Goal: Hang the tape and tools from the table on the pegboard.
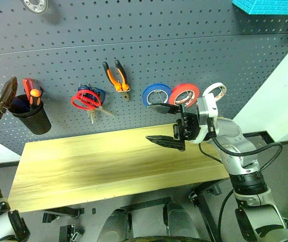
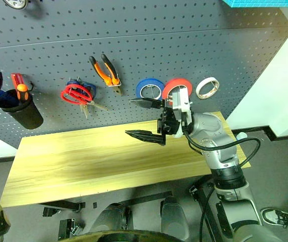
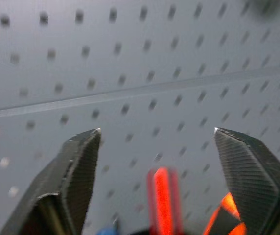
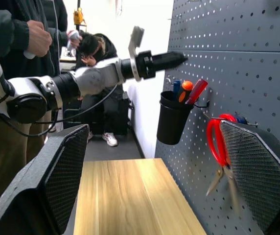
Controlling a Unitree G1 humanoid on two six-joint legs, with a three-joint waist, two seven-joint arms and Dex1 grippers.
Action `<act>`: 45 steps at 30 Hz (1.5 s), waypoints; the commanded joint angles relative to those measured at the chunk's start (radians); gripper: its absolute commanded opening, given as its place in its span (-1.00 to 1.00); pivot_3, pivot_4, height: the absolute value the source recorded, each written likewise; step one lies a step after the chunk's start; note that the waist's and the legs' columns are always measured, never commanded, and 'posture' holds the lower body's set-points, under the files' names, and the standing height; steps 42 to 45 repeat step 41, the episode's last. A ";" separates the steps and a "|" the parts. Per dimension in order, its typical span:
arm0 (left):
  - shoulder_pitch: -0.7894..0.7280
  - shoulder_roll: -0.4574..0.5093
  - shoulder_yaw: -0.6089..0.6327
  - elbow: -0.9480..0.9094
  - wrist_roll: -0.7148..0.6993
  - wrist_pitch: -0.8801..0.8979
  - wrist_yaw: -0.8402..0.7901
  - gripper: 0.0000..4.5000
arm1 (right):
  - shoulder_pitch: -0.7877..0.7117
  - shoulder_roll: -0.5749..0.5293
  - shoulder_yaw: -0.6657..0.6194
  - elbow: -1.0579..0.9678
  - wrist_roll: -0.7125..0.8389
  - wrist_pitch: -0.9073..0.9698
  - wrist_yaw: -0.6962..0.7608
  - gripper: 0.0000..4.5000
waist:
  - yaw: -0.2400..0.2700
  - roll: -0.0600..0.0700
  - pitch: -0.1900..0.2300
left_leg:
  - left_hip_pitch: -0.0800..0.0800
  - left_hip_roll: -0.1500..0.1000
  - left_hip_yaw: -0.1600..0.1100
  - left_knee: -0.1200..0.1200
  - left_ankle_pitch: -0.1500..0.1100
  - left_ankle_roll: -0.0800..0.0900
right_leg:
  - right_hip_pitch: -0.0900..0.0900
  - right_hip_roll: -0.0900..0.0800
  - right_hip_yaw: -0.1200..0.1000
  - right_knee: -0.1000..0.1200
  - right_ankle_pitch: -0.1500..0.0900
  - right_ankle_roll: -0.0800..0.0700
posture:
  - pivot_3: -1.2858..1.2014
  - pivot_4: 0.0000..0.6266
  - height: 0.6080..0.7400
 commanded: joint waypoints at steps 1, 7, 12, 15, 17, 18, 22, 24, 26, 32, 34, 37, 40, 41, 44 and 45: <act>0.077 0.023 0.076 -0.203 -0.141 0.104 -0.032 0.66 | 0.007 -0.025 -0.039 -0.031 0.018 -0.002 0.010 1.00 | -0.002 0.000 0.000 | 0.000 0.000 0.000 0.000 0.000 0.000 | 0.000 0.000 0.000 0.000 0.000 0.000 | 0.03 -0.76 0.97; 0.461 0.032 0.059 -0.534 -0.165 0.275 -0.128 0.66 | 0.087 -0.115 -0.065 -0.005 -0.035 -0.035 0.043 1.00 | -0.002 0.001 0.000 | 0.000 0.000 0.002 -0.003 -0.001 0.001 | -0.002 0.000 0.002 0.000 0.000 0.000 | 0.05 -0.73 0.97; 0.654 -0.076 -0.052 -0.599 0.008 0.151 -0.130 0.66 | 0.183 -0.172 -0.102 0.051 -0.112 -0.116 0.035 1.00 | 0.006 0.001 0.001 | 0.001 0.000 0.004 -0.004 -0.001 0.001 | -0.001 0.000 0.003 -0.001 -0.003 -0.003 | 0.05 -0.71 0.97; 0.707 -0.163 -0.149 -0.568 0.131 0.029 -0.127 0.66 | 0.244 -0.190 -0.130 0.118 -0.180 -0.205 0.004 1.00 | 0.007 0.001 0.001 | 0.003 0.000 0.004 -0.003 -0.001 0.001 | 0.003 0.000 0.003 -0.002 -0.006 -0.002 | 0.05 -0.70 0.97; 0.732 -0.236 -0.226 -0.519 0.211 -0.072 -0.115 0.66 | 0.303 -0.195 -0.161 0.180 -0.215 -0.262 -0.023 1.00 | 0.007 0.001 0.000 | 0.003 0.000 0.004 -0.002 -0.001 0.001 | 0.004 0.000 0.003 -0.005 -0.006 -0.002 | 0.05 -0.70 0.97; 0.740 -0.265 -0.254 -0.495 0.243 -0.119 -0.109 0.66 | 0.327 -0.196 -0.172 0.207 -0.232 -0.292 -0.034 1.00 | 0.008 0.001 0.000 | 0.003 0.000 0.004 -0.002 -0.001 0.001 | 0.006 0.000 0.003 -0.006 -0.006 -0.002 | 0.04 -0.70 0.97; 0.766 -0.355 -0.339 -0.378 0.308 -0.252 -0.105 0.66 | 0.427 -0.176 -0.224 0.315 -0.270 -0.407 -0.083 1.00 | 0.006 0.001 0.000 | 0.002 0.000 0.004 -0.002 -0.002 0.003 | 0.007 0.000 0.003 -0.010 -0.005 -0.004 | 0.03 -0.71 0.97; 0.778 -0.370 -0.367 -0.299 0.352 -0.329 -0.103 0.66 | 0.459 -0.171 -0.237 0.365 -0.291 -0.457 -0.106 1.00 | 0.005 0.002 0.000 | 0.003 0.000 0.004 -0.003 -0.002 0.003 | 0.007 0.000 0.003 -0.011 -0.004 -0.005 | 0.02 -0.72 0.97; 0.787 -0.369 -0.385 -0.242 0.378 -0.390 -0.107 0.66 | 0.473 -0.168 -0.243 0.399 -0.296 -0.483 -0.113 1.00 | -0.001 0.002 0.000 | 0.003 0.000 0.004 -0.003 -0.002 0.003 | 0.007 0.000 0.003 -0.011 -0.005 -0.003 | 0.01 -0.74 0.97; 0.798 -0.369 -0.411 -0.113 0.373 -0.471 -0.102 0.66 | 0.468 -0.166 -0.228 0.531 -0.327 -0.587 -0.111 1.00 | -0.004 0.004 -0.003 | 0.003 0.001 0.005 -0.002 -0.002 0.004 | 0.013 0.000 0.003 -0.011 -0.006 -0.003 | 0.01 -0.79 0.97; 0.793 -0.367 -0.418 -0.098 0.370 -0.483 -0.096 0.66 | 0.451 -0.160 -0.217 0.556 -0.335 -0.608 -0.109 1.00 | -0.003 0.005 -0.004 | 0.003 0.001 0.005 -0.002 -0.002 0.004 | 0.012 0.000 0.003 -0.011 -0.006 -0.003 | 0.01 -0.79 0.97; 0.787 -0.366 -0.428 -0.090 0.372 -0.494 -0.086 0.66 | 0.430 -0.150 -0.206 0.580 -0.342 -0.626 -0.106 1.00 | -0.002 0.007 -0.005 | 0.003 0.001 0.005 -0.003 -0.002 0.004 | 0.012 0.000 0.003 -0.011 -0.006 -0.002 | 0.02 -0.81 0.97; 0.783 -0.368 -0.439 -0.114 0.373 -0.483 -0.068 0.66 | 0.420 -0.142 -0.197 0.593 -0.343 -0.635 -0.098 1.00 | 0.000 0.010 -0.009 | 0.004 0.001 0.005 -0.002 -0.002 0.004 | 0.012 0.000 0.003 -0.011 -0.005 -0.002 | 0.02 -0.81 0.97; 0.785 -0.366 -0.443 -0.122 0.373 -0.481 -0.062 0.66 | 0.418 -0.140 -0.195 0.593 -0.342 -0.635 -0.096 1.00 | 0.000 0.010 -0.009 | 0.004 0.001 0.005 -0.002 -0.002 0.004 | 0.012 0.000 0.003 -0.011 -0.005 -0.002 | 0.02 -0.82 0.97; 0.785 -0.366 -0.443 -0.122 0.373 -0.481 -0.062 0.66 | 0.418 -0.140 -0.195 0.593 -0.342 -0.635 -0.096 1.00 | 0.000 0.010 -0.009 | 0.004 0.001 0.005 -0.002 -0.002 0.004 | 0.012 0.000 0.003 -0.011 -0.005 -0.002 | 0.02 -0.82 0.97; 0.785 -0.366 -0.443 -0.122 0.373 -0.481 -0.062 0.66 | 0.418 -0.140 -0.195 0.593 -0.342 -0.635 -0.096 1.00 | 0.000 0.010 -0.009 | 0.004 0.001 0.005 -0.002 -0.002 0.004 | 0.012 0.000 0.003 -0.011 -0.005 -0.002 | 0.02 -0.82 0.97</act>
